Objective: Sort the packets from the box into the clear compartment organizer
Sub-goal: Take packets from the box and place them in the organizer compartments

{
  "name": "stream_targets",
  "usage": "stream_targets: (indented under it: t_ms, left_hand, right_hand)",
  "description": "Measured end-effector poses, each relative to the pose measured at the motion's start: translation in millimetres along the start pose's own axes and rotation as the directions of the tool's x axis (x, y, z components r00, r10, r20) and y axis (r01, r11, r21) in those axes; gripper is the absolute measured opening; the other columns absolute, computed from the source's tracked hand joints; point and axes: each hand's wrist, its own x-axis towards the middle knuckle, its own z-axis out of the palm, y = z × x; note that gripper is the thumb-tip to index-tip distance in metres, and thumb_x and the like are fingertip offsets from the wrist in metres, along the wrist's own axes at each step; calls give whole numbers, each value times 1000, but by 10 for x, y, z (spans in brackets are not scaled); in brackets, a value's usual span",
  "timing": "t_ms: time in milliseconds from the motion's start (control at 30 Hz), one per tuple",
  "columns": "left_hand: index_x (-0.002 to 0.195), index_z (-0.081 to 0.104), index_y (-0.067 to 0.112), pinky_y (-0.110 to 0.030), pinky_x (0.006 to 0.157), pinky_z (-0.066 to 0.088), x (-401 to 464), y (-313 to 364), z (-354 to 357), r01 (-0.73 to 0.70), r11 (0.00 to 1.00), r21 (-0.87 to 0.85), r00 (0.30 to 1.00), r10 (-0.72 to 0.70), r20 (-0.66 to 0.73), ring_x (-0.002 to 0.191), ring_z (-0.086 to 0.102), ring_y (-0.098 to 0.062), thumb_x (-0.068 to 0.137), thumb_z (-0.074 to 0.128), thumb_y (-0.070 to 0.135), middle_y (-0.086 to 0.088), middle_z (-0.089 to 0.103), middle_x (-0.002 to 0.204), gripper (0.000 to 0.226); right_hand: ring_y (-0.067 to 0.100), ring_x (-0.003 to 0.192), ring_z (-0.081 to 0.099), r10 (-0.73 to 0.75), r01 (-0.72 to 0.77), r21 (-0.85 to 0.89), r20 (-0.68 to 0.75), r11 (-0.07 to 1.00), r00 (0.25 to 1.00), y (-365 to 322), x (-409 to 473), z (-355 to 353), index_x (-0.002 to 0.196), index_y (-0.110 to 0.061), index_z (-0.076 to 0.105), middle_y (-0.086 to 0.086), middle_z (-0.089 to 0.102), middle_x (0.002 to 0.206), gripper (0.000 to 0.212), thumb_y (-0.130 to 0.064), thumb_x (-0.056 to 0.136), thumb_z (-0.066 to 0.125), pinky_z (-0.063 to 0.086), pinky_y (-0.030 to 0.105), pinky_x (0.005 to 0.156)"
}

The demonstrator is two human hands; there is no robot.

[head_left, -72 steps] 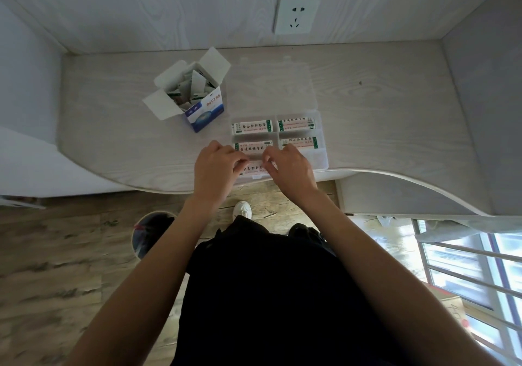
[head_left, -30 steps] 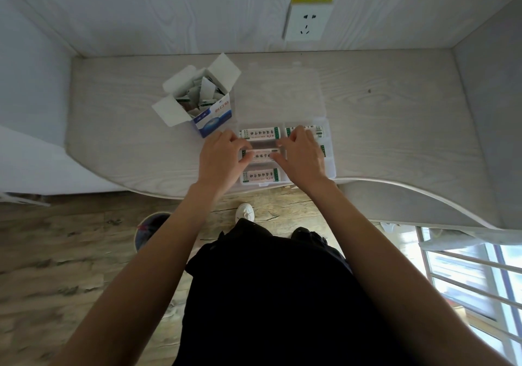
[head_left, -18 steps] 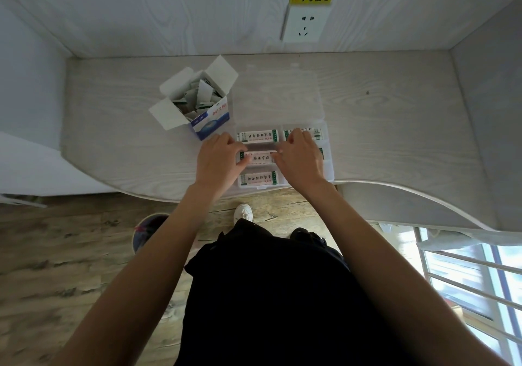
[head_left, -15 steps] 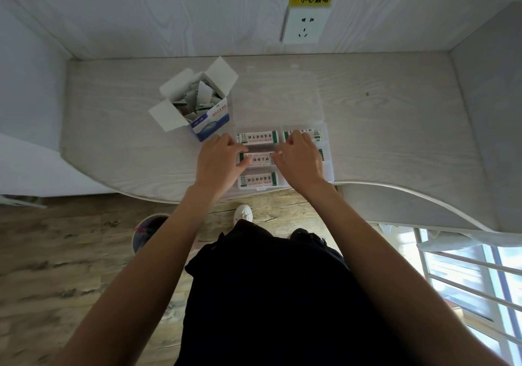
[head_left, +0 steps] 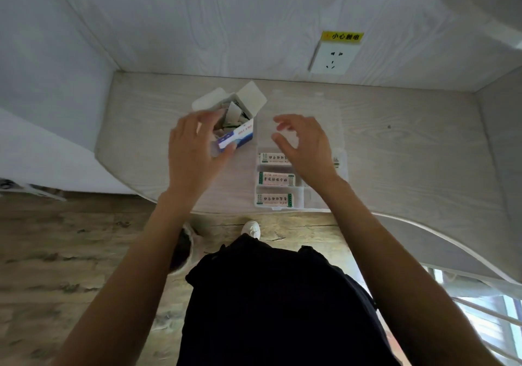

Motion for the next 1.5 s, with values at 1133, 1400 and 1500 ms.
stream_targets:
  t_ms: [1133, 1400, 1500]
  left_hand:
    - [136, 43, 13, -42, 103, 36, 239, -382, 370, 159, 984, -77, 977, -146, 155, 120, 51, -23, 73, 74, 42, -4, 52, 135, 76]
    - [137, 41, 14, -40, 104, 36, 218, -357, 332, 171, 984, -57, 974, -160, 159, 119, 52, -21, 73, 73, 45, -3, 52, 135, 78]
    - [137, 41, 15, -39, 105, 35, 205, -338, 320, 176, 983, -52, 974, -166, 156, 120, 52, -21, 73, 74, 44, -2, 51, 136, 77]
  right_hand:
    - [26, 82, 57, -73, 96, -102, 214, 990, 974, -569, 800, 544, 94, -8, 65, 12, 62, 90, 12, -8, 86, 57, 39, 31, 69]
    - [28, 99, 52, -152, 270, -377, 314, 886, 937, -453, 619, 510, 109, -12, 60, 13, 60, 104, 24, -22, 96, 42, 31, 28, 68]
    - [26, 92, 57, -228, 366, -399, 352, 840, 908, -415, 609, 444, 105, -15, 61, 8, 66, 102, 23, -24, 97, 41, 38, 32, 77]
